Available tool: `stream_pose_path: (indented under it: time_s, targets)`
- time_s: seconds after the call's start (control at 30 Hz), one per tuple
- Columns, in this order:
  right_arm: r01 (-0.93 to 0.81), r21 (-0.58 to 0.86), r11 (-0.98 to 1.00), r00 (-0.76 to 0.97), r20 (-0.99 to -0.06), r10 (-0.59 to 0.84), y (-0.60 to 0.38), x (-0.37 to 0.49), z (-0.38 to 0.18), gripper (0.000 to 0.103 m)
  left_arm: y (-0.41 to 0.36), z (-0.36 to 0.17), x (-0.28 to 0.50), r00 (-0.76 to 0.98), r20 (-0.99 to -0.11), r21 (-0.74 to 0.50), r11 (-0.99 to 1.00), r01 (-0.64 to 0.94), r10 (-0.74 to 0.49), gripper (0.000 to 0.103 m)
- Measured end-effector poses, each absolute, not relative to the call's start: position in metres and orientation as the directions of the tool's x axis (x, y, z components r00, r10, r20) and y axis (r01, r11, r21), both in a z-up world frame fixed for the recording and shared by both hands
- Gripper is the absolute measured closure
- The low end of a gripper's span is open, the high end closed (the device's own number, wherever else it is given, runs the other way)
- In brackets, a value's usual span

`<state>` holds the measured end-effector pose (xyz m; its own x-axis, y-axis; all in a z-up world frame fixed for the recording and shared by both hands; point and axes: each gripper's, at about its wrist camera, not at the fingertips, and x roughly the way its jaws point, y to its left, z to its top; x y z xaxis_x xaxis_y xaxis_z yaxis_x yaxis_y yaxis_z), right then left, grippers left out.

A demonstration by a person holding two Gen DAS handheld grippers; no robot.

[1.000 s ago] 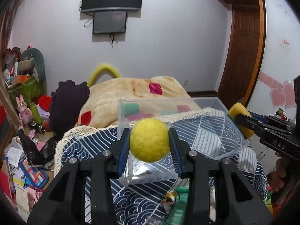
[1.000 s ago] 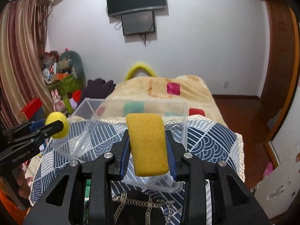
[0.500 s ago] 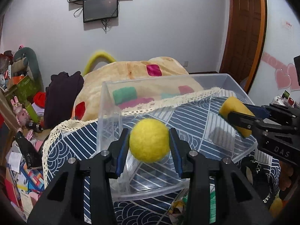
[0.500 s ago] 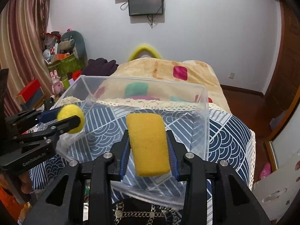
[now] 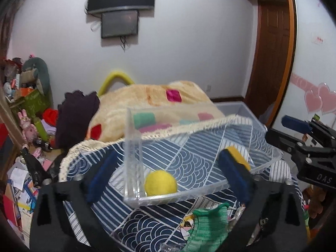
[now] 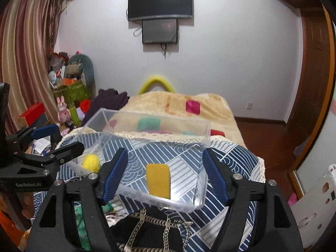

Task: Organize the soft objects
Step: 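Grasp the black chain cap with the right tool while the left tool grasps the green knitted sock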

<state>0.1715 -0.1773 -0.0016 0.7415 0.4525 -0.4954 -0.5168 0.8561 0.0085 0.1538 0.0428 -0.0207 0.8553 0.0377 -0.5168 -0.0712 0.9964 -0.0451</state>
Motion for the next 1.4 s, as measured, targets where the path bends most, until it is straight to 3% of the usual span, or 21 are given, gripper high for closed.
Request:
stream_pose_path:
  time_s: [0.27,0.73,0.93,0.97,1.03,1.13,1.2,1.27,1.4]
  targets:
    - [-0.529,0.031,0.848,0.74,-0.473,0.479,-0.192,0.138,-0.008,0.029,0.034,-0.018,0.11,0.873,-0.485,-0.012,0.998,-0.059,0.046,0.0]
    - [-0.578,0.097,0.81,0.617,-0.598,0.512,-0.193,0.117,-0.071,0.029,0.021,-0.074,0.077,0.802,-0.597,-0.07,0.997,-0.018,-0.027,0.0]
    - [-0.592,0.113,0.798,0.595,-0.607,0.527,-0.197,0.111,-0.081,0.031,0.009,-0.091,0.079,0.792,-0.607,-0.085,0.996,0.017,-0.065,0.001]
    - [-0.593,0.115,0.797,0.594,-0.606,0.529,-0.198,0.111,-0.082,0.037,0.008,-0.093,0.08,0.791,-0.608,-0.09,0.996,0.01,-0.063,0.003]
    - [-0.595,0.121,0.795,0.585,-0.613,0.531,-0.199,0.113,-0.084,0.044,0.006,-0.096,0.083,0.781,-0.619,-0.106,0.994,0.019,-0.081,0.021]
    - [-0.6,0.134,0.788,0.572,-0.617,0.541,-0.198,0.111,-0.088,0.05,0.0,-0.106,0.088,0.75,-0.653,-0.113,0.993,0.044,-0.108,0.028]
    - [-0.61,0.136,0.781,0.563,-0.619,0.547,-0.197,0.108,-0.088,0.059,-0.002,-0.11,0.089,0.747,-0.657,-0.105,0.994,0.043,-0.102,0.034]
    - [-0.622,0.138,0.771,0.555,-0.617,0.558,-0.194,0.107,-0.088,0.076,-0.006,-0.113,0.089,0.746,-0.658,-0.095,0.994,0.048,-0.099,0.041]
    - [-0.626,0.111,0.772,0.576,-0.602,0.553,-0.192,0.101,-0.086,0.082,-0.008,-0.111,0.085,0.754,-0.648,-0.089,0.994,0.062,-0.105,0.054]
